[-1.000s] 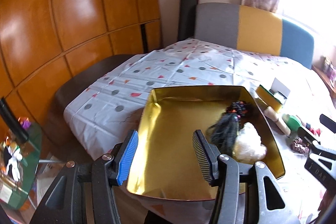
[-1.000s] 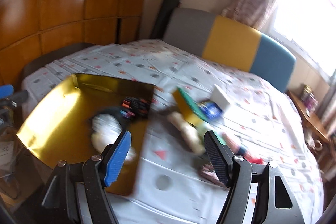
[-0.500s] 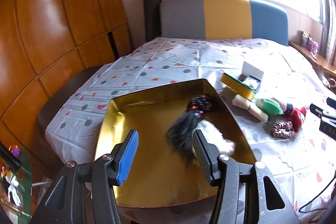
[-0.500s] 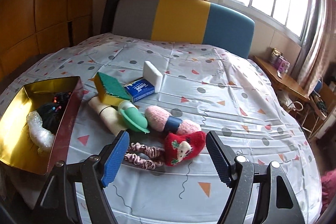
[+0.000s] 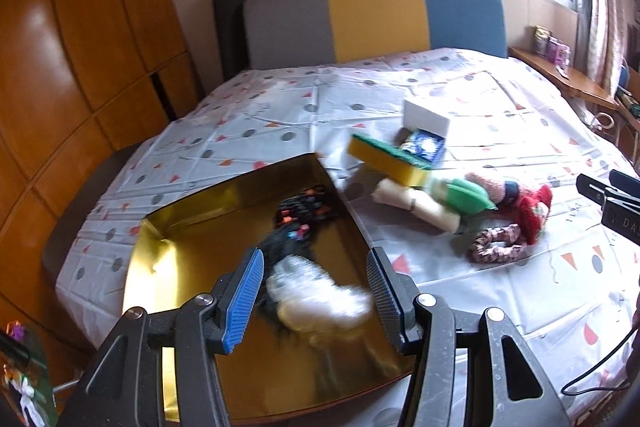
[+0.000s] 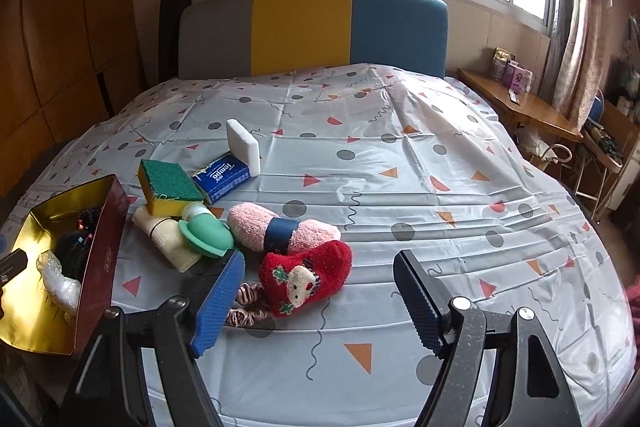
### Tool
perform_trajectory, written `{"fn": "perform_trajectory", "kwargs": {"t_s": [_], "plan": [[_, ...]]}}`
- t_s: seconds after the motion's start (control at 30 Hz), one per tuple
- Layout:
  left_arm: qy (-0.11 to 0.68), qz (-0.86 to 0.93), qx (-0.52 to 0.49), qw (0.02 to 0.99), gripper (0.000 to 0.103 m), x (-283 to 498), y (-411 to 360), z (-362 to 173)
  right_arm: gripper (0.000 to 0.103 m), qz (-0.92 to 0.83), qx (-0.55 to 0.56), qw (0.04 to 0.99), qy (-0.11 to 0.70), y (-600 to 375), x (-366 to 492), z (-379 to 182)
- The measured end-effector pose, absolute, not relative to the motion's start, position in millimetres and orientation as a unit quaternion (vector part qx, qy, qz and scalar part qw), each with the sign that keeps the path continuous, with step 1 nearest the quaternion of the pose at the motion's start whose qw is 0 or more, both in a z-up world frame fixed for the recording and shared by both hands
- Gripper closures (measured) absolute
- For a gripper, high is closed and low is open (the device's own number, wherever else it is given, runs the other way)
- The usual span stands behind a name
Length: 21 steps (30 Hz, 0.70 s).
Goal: Organize soft objects
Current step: 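Move both tools back from the tray toward the pile of soft items, then grasp the green-and-yellow sponge with the left tool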
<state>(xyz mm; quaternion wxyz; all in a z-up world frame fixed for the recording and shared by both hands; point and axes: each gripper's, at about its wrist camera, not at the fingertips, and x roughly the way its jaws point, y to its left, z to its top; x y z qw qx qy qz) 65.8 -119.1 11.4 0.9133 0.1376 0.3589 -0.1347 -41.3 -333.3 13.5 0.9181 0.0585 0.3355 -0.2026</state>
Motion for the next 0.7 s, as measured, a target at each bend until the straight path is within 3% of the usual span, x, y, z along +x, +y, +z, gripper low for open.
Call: {"fn": "perform_trajectory", "kwargs": {"t_s": [0.7], "plan": [[0.517,-0.219,-0.002,0.828,0.049,163,-199,-26,0.021,-0.205,0.087,0.914,0.338,-350,-45,13]]}}
